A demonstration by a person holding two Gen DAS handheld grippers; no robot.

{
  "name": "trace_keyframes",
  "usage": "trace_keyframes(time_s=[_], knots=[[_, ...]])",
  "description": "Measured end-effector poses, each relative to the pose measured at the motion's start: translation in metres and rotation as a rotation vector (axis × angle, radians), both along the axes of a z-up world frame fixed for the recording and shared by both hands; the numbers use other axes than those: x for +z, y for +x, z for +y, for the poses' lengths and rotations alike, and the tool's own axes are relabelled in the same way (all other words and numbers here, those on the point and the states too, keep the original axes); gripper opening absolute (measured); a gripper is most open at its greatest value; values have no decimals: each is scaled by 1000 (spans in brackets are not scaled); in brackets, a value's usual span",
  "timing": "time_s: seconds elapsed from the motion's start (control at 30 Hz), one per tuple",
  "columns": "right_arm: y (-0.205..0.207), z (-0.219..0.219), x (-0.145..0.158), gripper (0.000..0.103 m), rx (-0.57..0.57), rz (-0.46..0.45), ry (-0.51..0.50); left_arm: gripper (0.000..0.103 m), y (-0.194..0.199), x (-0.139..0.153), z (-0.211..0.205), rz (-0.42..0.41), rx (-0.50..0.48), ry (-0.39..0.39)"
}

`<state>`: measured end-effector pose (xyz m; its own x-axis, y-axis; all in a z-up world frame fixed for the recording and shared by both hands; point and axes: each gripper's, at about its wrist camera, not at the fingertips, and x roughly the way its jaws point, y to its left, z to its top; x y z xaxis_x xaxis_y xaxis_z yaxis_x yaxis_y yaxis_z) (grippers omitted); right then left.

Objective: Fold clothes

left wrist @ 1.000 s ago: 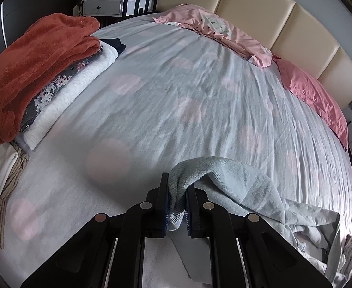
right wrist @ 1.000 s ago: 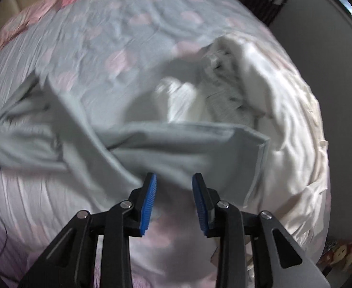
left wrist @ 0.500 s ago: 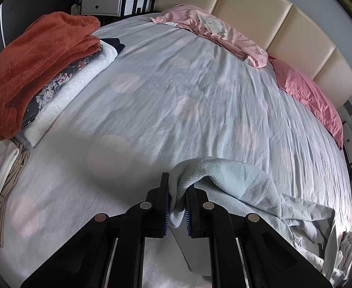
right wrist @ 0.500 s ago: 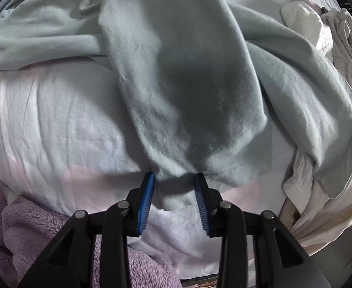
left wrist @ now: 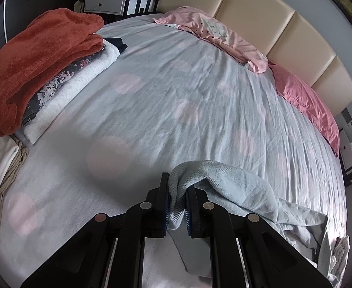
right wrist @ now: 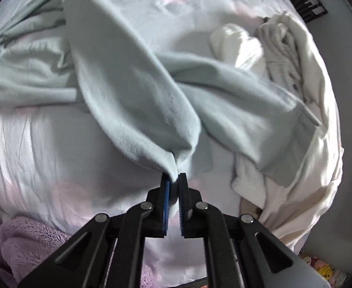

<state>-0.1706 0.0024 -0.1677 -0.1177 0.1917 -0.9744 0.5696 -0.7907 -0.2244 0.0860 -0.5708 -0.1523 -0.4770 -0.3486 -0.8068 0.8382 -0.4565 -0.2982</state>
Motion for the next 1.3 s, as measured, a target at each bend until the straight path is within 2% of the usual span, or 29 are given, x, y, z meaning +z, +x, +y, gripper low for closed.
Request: trace_keyframes(time_s=[0.2,0.37,0.73,0.93,1.1,1.17,1.3], knots=[[-53,30,78,6,-159,225,-22,12,-1,0,0,-9,8,-1],[-90,36,102,6,-217,327,-6,12,-3,-2,0,-20,6,-2],[-136,10,93,6,-211,415,81,12,-10,-2,-5,-30,24,-45],[-176,1,80,6,-240,456,114,12,-14,9,-3,-38,57,-149],[-217,-14,71,6,-260,510,132,12,-4,24,-6,24,124,-233],[-236,-23,62,6,-266,503,136,12,-5,21,-9,0,150,-255],[-272,-47,37,6,-264,479,146,11,-15,-1,-22,-88,167,-239]])
